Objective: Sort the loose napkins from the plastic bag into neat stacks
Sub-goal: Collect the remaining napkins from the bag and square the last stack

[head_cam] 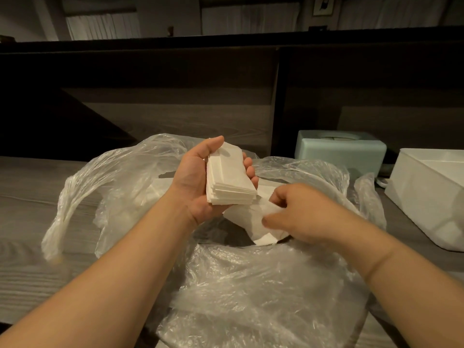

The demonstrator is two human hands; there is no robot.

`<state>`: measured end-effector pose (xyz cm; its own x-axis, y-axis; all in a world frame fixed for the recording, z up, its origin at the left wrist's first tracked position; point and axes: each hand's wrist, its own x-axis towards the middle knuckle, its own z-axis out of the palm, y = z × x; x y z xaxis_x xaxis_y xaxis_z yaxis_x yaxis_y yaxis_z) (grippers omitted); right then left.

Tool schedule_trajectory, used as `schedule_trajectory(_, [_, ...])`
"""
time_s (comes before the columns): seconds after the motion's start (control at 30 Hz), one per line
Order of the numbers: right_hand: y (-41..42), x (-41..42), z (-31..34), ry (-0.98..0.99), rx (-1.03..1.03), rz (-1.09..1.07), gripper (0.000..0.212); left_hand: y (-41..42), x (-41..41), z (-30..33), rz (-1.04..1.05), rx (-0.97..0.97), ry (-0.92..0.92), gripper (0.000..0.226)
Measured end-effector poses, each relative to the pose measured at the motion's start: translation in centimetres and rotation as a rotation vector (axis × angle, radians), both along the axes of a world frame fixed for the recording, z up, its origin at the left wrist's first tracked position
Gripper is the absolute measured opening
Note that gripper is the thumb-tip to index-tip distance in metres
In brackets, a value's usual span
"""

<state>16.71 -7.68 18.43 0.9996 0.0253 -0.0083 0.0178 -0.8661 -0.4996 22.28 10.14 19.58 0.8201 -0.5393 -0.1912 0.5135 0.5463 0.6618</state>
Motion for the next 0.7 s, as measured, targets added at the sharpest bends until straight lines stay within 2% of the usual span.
schedule_trajectory(0.17, [-0.9,0.6,0.3,-0.172,0.372,-0.100,0.020,0.0,-0.1,0.1,0.018,-0.004,0.011,0.052])
schedule_trajectory(0.33, [-1.4,0.9,0.0,-0.328,0.255,-0.129,0.010,0.0,-0.1,0.2,0.023,-0.009,0.024,0.050])
schedule_trajectory(0.5, [-1.4,0.9,0.1,-0.457,0.348,-0.170,0.005,0.2,0.1,0.1,0.027,-0.012,0.028,0.052])
schedule_trajectory(0.57, [-1.5,0.8,0.4,-0.431,0.551,-0.139,0.005,0.3,0.3,-0.1,0.019,-0.009,0.020,0.056])
schedule_trajectory(0.63, [-1.6,0.5,1.0,-0.316,0.784,-0.061,0.006,0.4,0.3,-0.3,0.013,0.012,-0.003,0.059])
schedule_trajectory(0.7, [-1.9,0.1,1.8,-0.169,0.995,0.045,0.019,0.3,0.2,-0.2,0.025,0.030,-0.023,0.057])
